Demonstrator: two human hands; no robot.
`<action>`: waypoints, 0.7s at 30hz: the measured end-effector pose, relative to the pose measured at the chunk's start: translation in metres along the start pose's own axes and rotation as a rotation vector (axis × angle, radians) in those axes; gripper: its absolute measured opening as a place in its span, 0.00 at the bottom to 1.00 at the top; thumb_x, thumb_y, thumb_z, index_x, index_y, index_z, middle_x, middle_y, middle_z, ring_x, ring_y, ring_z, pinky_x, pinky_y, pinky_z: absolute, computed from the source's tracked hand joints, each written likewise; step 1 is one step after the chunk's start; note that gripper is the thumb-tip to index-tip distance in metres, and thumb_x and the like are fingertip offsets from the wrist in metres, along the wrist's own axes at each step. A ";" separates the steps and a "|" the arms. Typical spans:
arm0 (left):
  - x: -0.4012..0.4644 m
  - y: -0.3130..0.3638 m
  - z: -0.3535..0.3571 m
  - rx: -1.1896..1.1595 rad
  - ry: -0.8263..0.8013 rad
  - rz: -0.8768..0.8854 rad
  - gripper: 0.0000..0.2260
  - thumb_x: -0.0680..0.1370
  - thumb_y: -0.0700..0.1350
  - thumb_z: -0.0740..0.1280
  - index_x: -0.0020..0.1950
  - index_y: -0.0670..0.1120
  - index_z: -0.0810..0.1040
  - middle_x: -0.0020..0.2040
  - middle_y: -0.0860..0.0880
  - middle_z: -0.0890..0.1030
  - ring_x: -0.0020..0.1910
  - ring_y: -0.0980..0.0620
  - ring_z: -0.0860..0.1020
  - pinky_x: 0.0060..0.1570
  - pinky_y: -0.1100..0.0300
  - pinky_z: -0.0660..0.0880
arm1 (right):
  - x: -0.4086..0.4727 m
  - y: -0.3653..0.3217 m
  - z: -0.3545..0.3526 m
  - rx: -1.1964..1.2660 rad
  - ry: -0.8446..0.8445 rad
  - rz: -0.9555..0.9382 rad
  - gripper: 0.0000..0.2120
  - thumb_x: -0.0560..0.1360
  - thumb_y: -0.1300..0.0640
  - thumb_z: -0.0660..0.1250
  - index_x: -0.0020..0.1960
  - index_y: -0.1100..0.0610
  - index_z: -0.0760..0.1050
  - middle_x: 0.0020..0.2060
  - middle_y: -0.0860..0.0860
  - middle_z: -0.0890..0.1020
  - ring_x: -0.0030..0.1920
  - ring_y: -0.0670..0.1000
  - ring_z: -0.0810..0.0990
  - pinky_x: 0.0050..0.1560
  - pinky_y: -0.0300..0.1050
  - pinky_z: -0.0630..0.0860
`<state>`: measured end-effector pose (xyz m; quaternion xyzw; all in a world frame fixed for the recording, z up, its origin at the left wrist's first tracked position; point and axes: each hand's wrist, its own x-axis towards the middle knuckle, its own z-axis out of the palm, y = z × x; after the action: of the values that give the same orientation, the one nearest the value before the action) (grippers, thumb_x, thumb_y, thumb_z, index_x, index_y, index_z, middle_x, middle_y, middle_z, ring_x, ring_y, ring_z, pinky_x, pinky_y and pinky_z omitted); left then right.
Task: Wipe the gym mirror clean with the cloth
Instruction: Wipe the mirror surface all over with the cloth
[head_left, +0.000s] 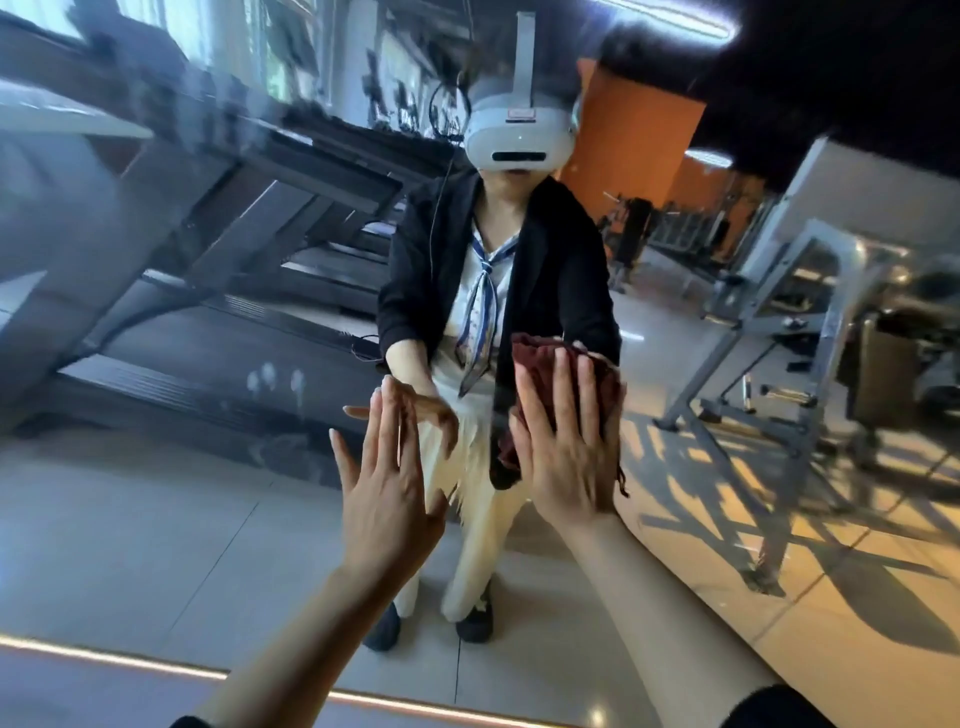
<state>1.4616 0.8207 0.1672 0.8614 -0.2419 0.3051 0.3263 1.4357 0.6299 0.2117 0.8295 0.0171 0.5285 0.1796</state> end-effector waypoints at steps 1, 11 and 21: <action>0.000 -0.002 -0.001 -0.009 -0.002 0.007 0.64 0.63 0.41 0.80 0.81 0.49 0.33 0.82 0.42 0.48 0.81 0.45 0.48 0.73 0.31 0.46 | 0.011 -0.012 0.002 0.017 0.013 -0.010 0.27 0.85 0.48 0.56 0.81 0.51 0.54 0.79 0.58 0.57 0.81 0.58 0.50 0.76 0.67 0.52; -0.025 -0.005 0.007 -0.248 0.016 -0.032 0.40 0.67 0.35 0.77 0.76 0.36 0.64 0.75 0.39 0.65 0.72 0.40 0.66 0.69 0.42 0.69 | -0.015 -0.019 -0.009 0.107 -0.126 -0.226 0.21 0.84 0.63 0.56 0.76 0.53 0.68 0.75 0.58 0.68 0.77 0.58 0.64 0.72 0.65 0.66; -0.045 0.103 -0.011 -1.306 -0.777 -0.581 0.21 0.76 0.60 0.62 0.64 0.51 0.77 0.56 0.50 0.84 0.55 0.53 0.83 0.58 0.54 0.78 | -0.057 0.010 -0.147 1.445 -0.270 1.552 0.14 0.77 0.61 0.66 0.61 0.54 0.80 0.55 0.56 0.85 0.56 0.58 0.83 0.59 0.54 0.78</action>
<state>1.3631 0.7695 0.1858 0.5701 -0.2340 -0.3150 0.7218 1.2790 0.6499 0.2211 0.5751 -0.2263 0.2667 -0.7395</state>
